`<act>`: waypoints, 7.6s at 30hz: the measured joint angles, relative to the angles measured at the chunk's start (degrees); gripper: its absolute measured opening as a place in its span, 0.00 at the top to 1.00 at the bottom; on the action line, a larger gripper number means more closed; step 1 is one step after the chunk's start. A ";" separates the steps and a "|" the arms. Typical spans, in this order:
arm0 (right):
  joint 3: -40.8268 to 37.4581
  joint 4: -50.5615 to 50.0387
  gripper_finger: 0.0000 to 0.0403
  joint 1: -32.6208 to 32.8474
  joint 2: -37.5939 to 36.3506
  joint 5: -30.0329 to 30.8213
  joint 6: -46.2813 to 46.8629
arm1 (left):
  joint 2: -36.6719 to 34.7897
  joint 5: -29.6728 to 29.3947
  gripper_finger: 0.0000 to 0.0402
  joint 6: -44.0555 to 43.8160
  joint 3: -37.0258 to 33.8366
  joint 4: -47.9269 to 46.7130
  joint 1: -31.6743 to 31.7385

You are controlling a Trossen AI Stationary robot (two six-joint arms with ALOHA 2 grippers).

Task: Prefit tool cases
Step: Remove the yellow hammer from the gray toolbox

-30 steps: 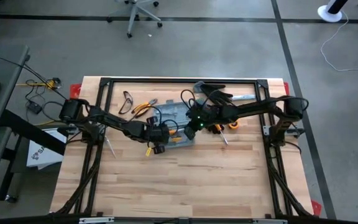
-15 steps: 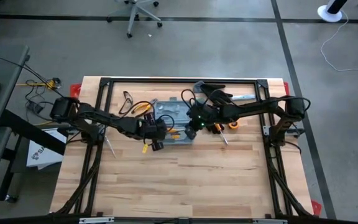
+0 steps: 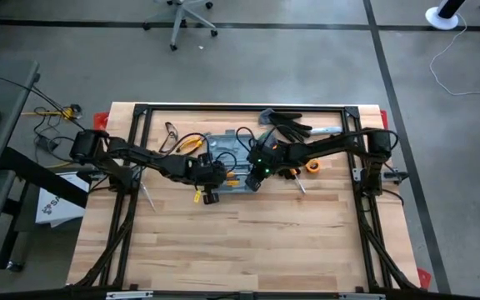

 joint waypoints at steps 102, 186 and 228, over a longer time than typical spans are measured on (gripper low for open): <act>-7.42 2.57 1.00 -1.14 -7.51 0.80 4.44 | -8.97 -0.37 0.92 3.95 -1.03 8.36 4.17; -7.26 3.60 1.00 1.18 -4.03 12.73 4.40 | 19.30 -23.64 0.48 39.76 -0.04 35.39 6.58; -7.32 10.54 1.00 -4.90 -7.98 6.08 4.16 | 19.32 -20.50 0.48 46.86 0.04 35.85 8.28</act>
